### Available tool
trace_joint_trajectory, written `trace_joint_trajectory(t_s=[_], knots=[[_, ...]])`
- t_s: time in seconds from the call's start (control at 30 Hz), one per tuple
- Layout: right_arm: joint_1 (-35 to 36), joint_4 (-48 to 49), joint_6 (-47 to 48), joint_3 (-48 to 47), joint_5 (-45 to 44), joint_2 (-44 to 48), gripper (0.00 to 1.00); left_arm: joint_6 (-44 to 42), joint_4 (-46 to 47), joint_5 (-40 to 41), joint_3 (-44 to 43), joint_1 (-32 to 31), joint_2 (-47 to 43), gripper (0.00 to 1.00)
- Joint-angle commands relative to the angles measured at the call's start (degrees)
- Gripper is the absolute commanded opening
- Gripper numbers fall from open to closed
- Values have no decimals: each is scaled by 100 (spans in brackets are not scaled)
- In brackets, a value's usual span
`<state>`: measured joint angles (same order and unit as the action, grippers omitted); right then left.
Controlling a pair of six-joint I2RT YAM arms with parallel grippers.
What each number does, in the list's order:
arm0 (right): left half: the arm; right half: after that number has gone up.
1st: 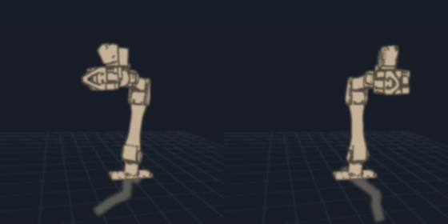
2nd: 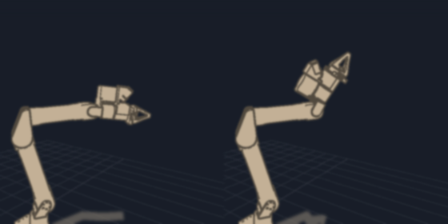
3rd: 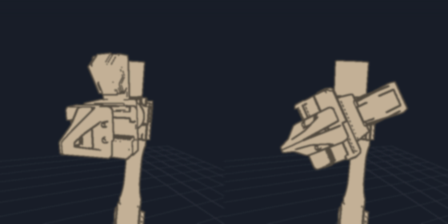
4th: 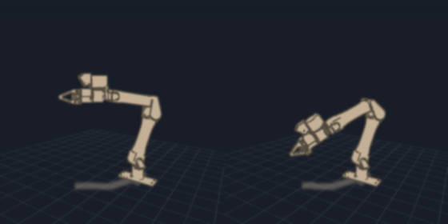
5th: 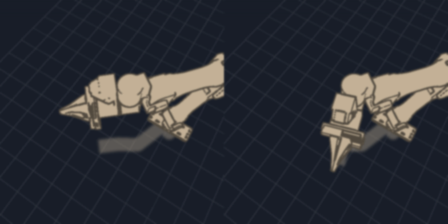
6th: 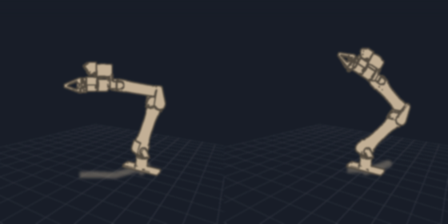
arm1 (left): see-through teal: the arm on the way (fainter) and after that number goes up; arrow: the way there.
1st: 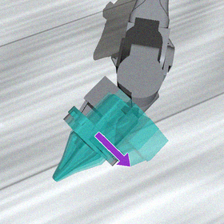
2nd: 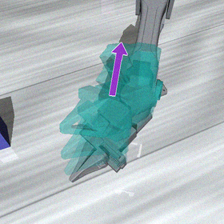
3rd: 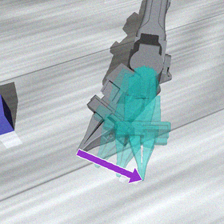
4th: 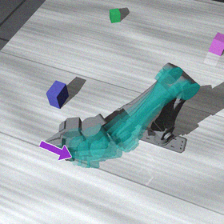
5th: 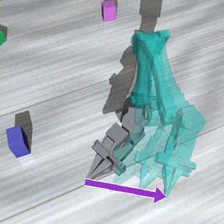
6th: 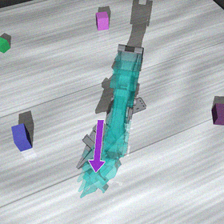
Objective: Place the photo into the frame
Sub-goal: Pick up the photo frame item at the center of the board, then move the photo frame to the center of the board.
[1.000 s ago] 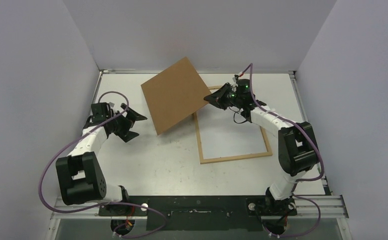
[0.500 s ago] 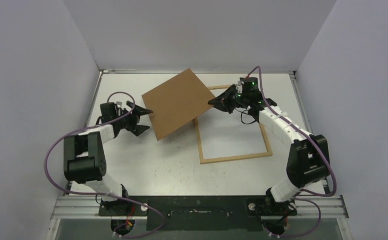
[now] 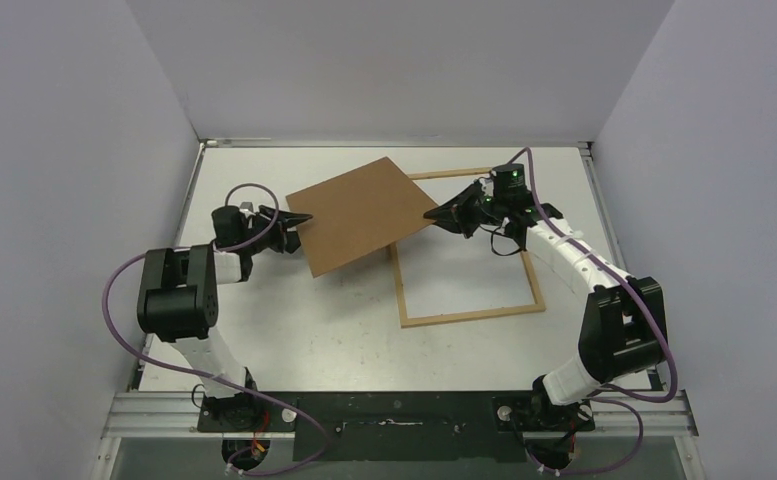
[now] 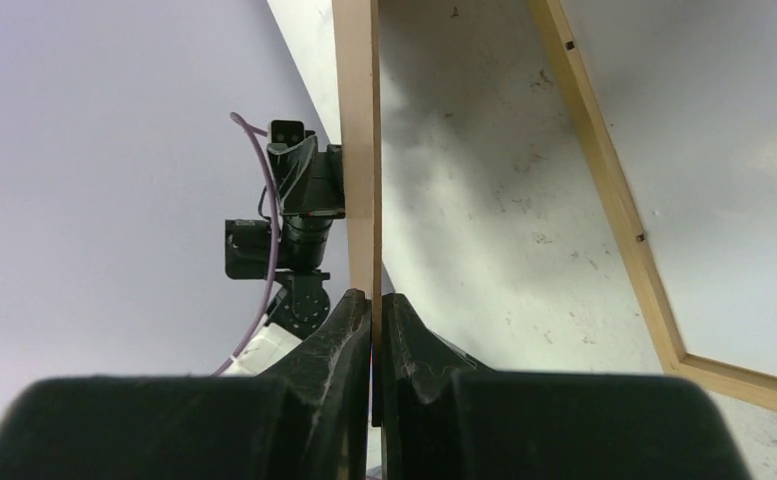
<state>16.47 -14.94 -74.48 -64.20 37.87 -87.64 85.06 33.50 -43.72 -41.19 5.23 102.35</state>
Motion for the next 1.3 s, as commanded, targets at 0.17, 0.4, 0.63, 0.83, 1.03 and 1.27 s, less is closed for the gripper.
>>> trace_joint_trajectory(t_s=[0.17, 0.4, 0.63, 0.83, 1.03, 1.27], knots=[[-97, -458, 599, -176, -88, 318, 8, 472, 1518, -109, -310, 169, 185, 0], [-465, -1822, 1974, -898, -687, 253, 67, -908, -392, -375, -1227, 383, -119, 0], [-1618, -3045, 3456, -1465, -1698, 116, 80, -691, -914, -969, -1806, 801, -327, 0], [-2133, -3027, 3509, -1297, -3410, -534, 71, -138, -837, -1397, -2114, 1137, -768, 0], [-2458, -2818, 3675, -1595, -3881, -1600, 49, -156, -1147, -1586, -2423, 1155, -1092, 0], [-2586, -2867, 3743, -2239, -3686, -2615, 55, -134, -1122, -1717, -2414, 1033, -1199, 0]])
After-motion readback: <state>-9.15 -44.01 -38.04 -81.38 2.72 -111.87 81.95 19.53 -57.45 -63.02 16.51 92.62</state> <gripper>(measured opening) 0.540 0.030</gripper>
